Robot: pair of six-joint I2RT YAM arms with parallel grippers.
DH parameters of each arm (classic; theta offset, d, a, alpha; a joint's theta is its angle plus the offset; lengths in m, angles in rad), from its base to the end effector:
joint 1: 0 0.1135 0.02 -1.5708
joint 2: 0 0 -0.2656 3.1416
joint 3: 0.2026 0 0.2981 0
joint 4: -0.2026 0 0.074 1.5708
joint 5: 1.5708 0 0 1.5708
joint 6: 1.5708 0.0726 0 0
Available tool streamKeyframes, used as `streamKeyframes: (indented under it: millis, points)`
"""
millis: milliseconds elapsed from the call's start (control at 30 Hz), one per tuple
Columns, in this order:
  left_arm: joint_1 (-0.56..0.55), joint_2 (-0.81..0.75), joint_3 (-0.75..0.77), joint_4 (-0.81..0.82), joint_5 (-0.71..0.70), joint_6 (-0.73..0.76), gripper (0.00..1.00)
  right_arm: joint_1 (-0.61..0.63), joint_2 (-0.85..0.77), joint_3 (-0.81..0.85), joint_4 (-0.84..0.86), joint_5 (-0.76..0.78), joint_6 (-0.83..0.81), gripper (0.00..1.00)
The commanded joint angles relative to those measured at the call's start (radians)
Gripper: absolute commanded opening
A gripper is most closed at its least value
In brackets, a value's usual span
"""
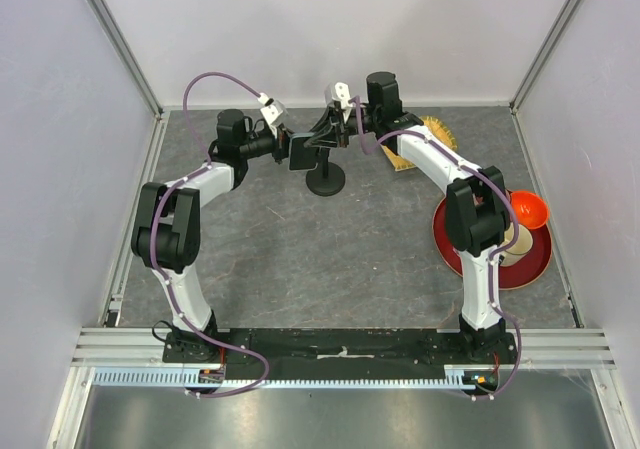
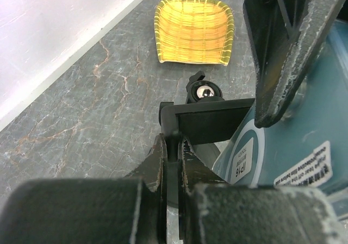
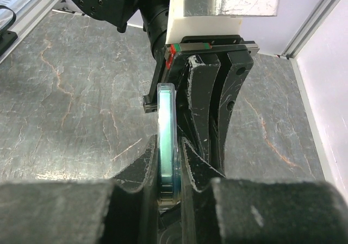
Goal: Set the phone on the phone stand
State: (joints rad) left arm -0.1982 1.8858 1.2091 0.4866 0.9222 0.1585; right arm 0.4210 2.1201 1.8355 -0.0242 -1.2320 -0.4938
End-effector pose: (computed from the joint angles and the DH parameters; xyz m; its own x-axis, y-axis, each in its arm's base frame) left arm 0.4624 -0.1519 0.2077 -0.0431 0.1059 -0.9934 0.9043 0.4268 0.0063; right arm 0.4733 0.2870 0.2858 0.2088 -0.0791 -0.9747 -0.9732 -0.1151 -0.1992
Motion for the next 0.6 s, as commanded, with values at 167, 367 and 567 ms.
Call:
streamKeyframes:
  millis: [167, 367, 567]
  points:
    - [-0.018, -0.037, -0.15, 0.145, -0.339, -0.109, 0.02, -0.048, -0.142, -0.083, -0.034, 0.362, 0.009, 0.0]
    - [-0.116, -0.155, -0.31, 0.287, -0.823, -0.149, 0.02, -0.024, -0.277, -0.301, 0.096, 0.725, 0.155, 0.0]
    - [-0.149, -0.188, -0.347, 0.28, -1.022, -0.197, 0.02, -0.016, -0.399, -0.493, 0.322, 0.992, 0.247, 0.0]
